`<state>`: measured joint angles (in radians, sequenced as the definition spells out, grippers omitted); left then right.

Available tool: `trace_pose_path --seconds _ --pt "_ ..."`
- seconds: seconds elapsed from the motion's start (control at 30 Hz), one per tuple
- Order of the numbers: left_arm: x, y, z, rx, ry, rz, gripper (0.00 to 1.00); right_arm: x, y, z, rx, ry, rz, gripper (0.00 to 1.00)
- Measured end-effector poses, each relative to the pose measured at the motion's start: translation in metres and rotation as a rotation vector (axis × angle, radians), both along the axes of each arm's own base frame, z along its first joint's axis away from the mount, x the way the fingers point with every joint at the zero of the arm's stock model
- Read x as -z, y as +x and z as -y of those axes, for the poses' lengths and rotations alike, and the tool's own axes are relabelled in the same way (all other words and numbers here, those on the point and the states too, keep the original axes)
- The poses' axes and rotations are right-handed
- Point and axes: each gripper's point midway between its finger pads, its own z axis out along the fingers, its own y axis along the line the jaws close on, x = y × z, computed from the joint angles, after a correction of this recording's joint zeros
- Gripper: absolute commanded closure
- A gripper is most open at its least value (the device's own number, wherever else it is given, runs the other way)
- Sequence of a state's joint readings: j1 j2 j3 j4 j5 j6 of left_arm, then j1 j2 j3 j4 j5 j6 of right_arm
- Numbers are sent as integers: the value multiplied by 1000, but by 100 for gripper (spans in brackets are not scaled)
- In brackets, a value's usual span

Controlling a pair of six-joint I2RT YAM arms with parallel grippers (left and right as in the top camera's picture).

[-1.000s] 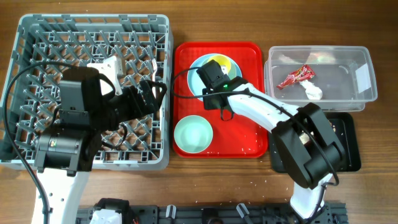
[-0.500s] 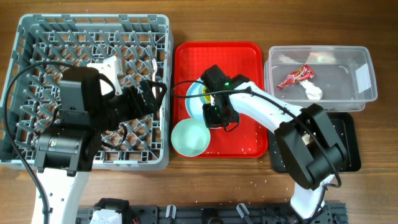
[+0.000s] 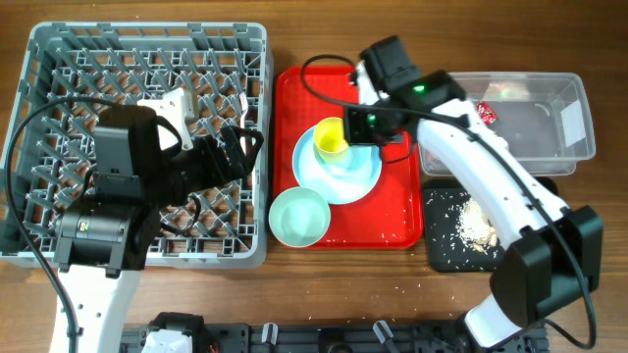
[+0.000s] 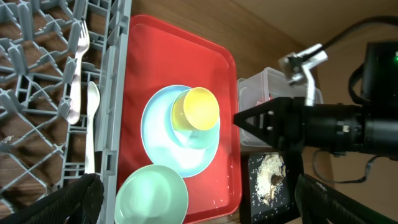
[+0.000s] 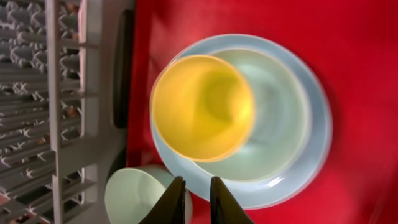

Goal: Sort waste into correct bins and load items into the dishwasher rack
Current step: 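Release the plate and raise the right gripper over the clear bin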

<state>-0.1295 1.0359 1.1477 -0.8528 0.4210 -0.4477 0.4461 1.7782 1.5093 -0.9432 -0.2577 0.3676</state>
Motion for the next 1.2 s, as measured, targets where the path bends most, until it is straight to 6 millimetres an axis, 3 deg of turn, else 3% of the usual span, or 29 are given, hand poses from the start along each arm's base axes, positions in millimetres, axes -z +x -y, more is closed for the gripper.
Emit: trace_pose_path --seconds 0.13,0.23,0.27,0.53,0.73,0.97,1.2 --pt "0 0 0 0 0 0 0 5 1 32 53 -93 -17 54" --pt "0 0 0 0 0 0 0 5 15 53 111 -129 14 50" --pt "0 0 0 0 0 0 0 4 19 60 129 -131 19 0" --pt "0 0 0 0 0 0 0 2 39 85 195 -186 87 0" --pt "0 0 0 0 0 0 0 -1 60 132 316 -265 139 0" --pt "0 0 0 0 0 0 0 -6 68 169 364 -438 202 0" --pt "0 0 0 0 0 0 0 -13 75 184 400 -515 249 0"
